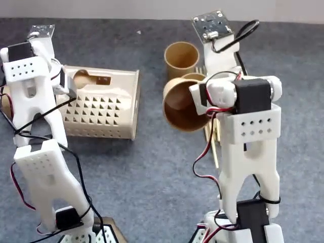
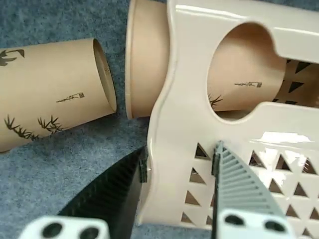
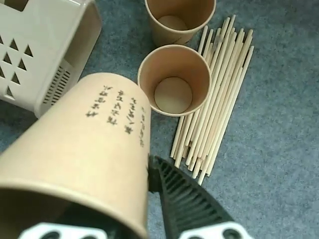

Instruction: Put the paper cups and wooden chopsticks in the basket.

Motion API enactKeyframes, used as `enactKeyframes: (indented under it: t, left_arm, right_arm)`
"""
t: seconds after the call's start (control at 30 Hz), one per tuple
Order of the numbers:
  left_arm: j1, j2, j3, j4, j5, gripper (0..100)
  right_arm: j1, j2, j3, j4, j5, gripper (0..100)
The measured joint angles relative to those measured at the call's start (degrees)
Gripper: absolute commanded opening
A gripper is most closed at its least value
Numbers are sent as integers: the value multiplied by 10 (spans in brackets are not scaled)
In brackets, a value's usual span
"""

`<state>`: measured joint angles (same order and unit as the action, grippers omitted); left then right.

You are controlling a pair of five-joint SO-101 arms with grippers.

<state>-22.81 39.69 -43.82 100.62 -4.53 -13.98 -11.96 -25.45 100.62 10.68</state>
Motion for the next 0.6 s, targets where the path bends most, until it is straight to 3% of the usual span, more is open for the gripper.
enactKeyframes:
  t: [0.6]
  left_arm:
    - [-20, 2, 0, 0, -14, 231]
  right_arm:
    - [3, -2, 37, 0, 3, 5]
